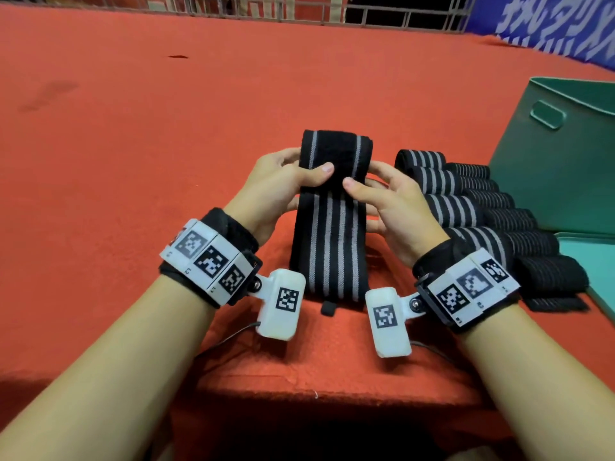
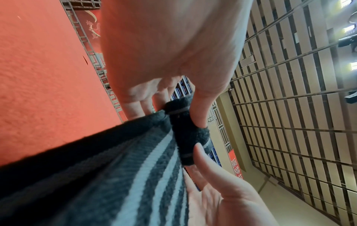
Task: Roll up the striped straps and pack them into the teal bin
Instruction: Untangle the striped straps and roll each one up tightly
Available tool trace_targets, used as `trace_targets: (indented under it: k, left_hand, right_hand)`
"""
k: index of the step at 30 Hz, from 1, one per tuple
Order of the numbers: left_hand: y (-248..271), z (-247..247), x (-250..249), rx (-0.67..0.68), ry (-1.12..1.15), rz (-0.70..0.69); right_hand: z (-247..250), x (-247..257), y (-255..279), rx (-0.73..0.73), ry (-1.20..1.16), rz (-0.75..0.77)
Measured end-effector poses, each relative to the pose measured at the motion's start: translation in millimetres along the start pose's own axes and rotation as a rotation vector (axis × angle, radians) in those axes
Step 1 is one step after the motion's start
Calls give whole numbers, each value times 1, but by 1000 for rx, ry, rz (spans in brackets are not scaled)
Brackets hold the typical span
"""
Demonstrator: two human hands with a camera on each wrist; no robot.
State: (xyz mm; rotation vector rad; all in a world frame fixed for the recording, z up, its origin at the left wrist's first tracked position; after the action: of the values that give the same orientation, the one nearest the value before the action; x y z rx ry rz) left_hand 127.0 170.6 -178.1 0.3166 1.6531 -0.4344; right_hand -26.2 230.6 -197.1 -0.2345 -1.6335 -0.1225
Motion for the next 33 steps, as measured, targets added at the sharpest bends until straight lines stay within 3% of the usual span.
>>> trace_targets:
  k: [6,14,20,25,28,33]
  left_hand:
    - [0,9,0,4,47,-47]
    - [6,-10,-5,31,34,-122]
    - [9,-14,-4,93,116,-5]
    - [11,-5,-5,115,-162,113]
    - [13,-2,1,120,-102,168]
    - [5,3,2,92,55,105]
  right_hand:
    - [-13,0,-1,39,10,-85]
    - [-38,10,-3,129,-322,-95]
    - [-28,-5,-5,-89,-303,-37]
    - [-27,3,2,-96,-240,36]
    - [-30,6,6,-94,-259,47]
    - [-31,10,5,-21,-270,34]
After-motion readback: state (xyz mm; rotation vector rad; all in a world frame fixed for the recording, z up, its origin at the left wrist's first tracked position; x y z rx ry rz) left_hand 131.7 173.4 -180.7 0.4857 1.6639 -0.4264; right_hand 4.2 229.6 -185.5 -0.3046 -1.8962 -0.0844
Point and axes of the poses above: each hand's wrist, its own y-axis away from the middle knuckle, its own z-axis out of the back of the hand, x = y × z, the point moved 6 cm from there along -y, towards the middle knuckle, and after that the axes turned 2 degrees about -z, right-handed, at the moved point
